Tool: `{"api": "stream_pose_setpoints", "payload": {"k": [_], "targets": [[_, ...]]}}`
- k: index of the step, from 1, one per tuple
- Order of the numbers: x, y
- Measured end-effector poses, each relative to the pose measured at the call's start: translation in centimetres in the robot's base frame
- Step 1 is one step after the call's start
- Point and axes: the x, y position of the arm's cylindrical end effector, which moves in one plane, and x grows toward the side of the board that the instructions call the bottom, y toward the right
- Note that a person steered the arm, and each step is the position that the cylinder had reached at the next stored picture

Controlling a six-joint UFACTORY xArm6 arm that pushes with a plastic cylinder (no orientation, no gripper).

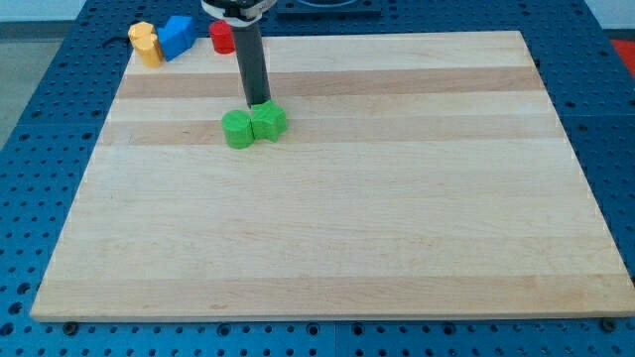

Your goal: Move your arm to the center left

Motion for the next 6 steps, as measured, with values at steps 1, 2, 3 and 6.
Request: {"api": "stream_pose_setpoints", "payload": {"k": [1,2,3,6], "targets": [[-0.7,-7.8],[0.1,-17.7],[0.0,-19.7],[-0.7,-13.8]]}}
